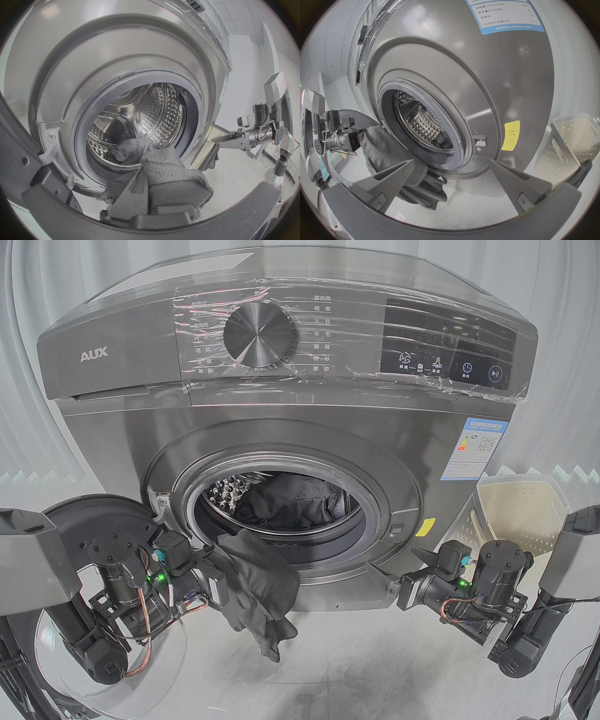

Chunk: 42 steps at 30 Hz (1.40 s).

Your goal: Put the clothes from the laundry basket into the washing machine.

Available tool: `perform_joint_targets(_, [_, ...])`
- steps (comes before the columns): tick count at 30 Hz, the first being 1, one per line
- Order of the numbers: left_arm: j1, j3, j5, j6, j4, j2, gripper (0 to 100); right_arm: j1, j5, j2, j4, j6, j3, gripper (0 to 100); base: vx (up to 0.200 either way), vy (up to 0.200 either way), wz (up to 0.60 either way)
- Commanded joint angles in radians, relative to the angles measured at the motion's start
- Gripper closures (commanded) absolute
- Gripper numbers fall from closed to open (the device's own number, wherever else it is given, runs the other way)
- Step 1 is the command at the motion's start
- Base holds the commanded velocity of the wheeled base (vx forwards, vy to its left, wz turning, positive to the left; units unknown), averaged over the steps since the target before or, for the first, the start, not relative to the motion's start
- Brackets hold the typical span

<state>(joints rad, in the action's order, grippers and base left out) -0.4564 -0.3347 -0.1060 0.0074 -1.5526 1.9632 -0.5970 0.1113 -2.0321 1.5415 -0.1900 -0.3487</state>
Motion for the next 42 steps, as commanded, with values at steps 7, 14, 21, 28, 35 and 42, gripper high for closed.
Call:
perform_joint_targets(7, [-0.127,-0.066,0.061,-0.001,-0.001,0.059,100,-0.026,0.001,-0.003,0.0,0.0,0.004,0,0.0,0.0,0.0])
perform_joint_targets(14, [-0.168,-0.254,0.097,-0.017,-0.001,0.164,100,-0.033,0.001,0.0,0.0,-0.005,0.014,0,0.0,0.0,0.0])
perform_joint_targets(21, [-0.133,-0.345,0.084,-0.024,0.005,0.21,100,-0.043,0.001,0.0,0.0,-0.005,0.016,0,0.0,0.0,0.0])
perform_joint_targets(28, [-0.113,-0.434,0.06,-0.041,0.003,0.296,100,-0.055,0.001,-0.003,0.0,-0.006,0.019,0,0.0,0.0,0.0])
perform_joint_targets(35, [-0.114,-0.557,0.074,-0.046,0.02,0.376,100,-0.055,-0.001,-0.007,0.002,-0.006,0.025,0,0.0,0.0,0.0])
perform_joint_targets(42, [-0.09,-0.715,0.081,-0.047,0.071,0.477,100,-0.055,-0.001,-0.011,0.002,-0.008,0.025,0,0.0,0.0,0.0])
